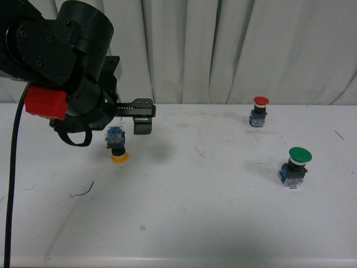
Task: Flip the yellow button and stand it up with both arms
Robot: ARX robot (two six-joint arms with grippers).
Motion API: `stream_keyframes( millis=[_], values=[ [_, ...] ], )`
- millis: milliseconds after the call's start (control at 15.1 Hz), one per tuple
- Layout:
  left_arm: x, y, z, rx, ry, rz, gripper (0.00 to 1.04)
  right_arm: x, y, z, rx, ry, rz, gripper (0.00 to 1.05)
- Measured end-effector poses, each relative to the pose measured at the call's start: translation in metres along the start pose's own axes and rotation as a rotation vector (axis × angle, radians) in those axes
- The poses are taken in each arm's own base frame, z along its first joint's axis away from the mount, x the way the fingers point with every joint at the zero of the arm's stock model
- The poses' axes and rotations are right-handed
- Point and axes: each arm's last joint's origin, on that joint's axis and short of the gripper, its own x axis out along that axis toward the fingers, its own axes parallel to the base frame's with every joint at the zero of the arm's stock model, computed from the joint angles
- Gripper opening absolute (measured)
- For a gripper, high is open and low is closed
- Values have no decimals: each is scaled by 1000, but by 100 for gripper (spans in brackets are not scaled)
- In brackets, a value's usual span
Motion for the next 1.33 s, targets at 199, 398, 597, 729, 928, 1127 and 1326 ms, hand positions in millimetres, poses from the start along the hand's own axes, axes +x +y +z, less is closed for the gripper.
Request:
stream_keyframes(
  millis=[199,398,597,729,928,1127,1326],
  values=[
    [14,6,3,-43,19,22,98,0,0,0,0,0,0,98],
    [25,9,10,-57,18,38,98,0,0,0,0,0,0,98],
    [38,10,6,-35,47,57,98,0,0,0,0,0,0,98],
    [41,13,5,-22,59,61,98,0,0,0,0,0,0,98],
    [41,17,8,-30,57,59,98,0,0,0,0,0,0,98],
    [43,16,9,-24,72,54,66,0,0,0,0,0,0,98],
    [42,11,7,-14,83,42,37,0,0,0,0,0,0,98]
  ],
)
